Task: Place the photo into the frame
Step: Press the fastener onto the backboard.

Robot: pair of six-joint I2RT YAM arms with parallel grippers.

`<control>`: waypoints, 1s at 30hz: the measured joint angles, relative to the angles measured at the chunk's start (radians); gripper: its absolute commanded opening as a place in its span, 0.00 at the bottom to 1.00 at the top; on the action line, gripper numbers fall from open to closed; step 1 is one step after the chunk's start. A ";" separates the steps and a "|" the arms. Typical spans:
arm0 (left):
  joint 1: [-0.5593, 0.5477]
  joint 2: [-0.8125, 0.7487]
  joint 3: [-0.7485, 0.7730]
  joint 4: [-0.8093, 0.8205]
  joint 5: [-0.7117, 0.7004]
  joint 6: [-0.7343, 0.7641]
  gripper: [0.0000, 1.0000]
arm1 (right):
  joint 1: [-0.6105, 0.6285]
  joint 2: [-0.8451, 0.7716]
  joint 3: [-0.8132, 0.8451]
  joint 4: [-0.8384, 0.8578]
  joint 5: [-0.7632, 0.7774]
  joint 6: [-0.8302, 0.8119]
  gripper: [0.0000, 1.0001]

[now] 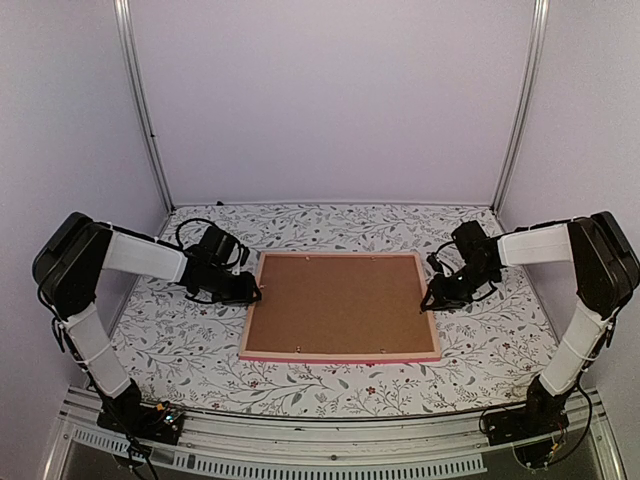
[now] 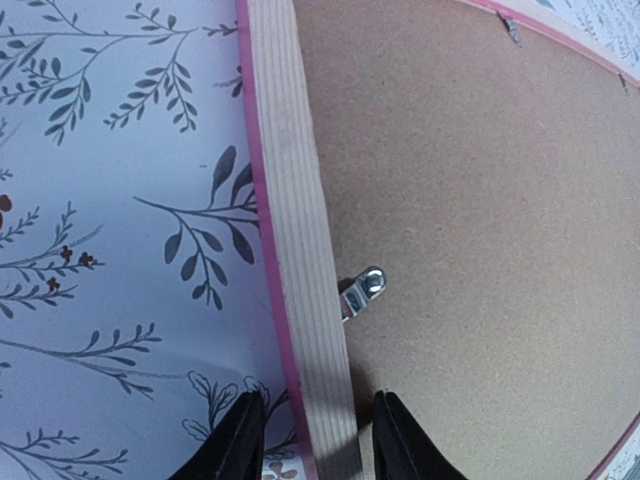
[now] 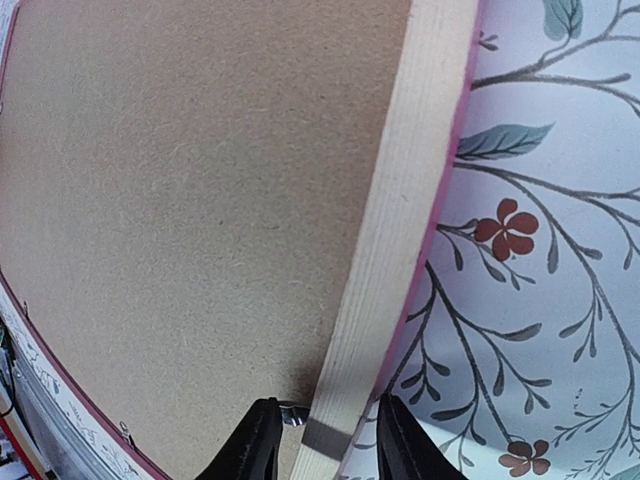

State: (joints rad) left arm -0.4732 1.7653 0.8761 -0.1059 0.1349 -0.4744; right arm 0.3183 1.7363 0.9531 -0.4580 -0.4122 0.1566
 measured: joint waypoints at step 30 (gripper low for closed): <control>-0.001 0.004 0.010 -0.010 0.000 0.014 0.39 | 0.000 0.044 0.043 -0.018 0.026 -0.018 0.34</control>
State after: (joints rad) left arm -0.4744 1.7695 0.8856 -0.1162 0.1345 -0.4603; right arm 0.3183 1.7805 0.9962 -0.4763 -0.3866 0.1387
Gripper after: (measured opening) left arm 0.393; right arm 0.349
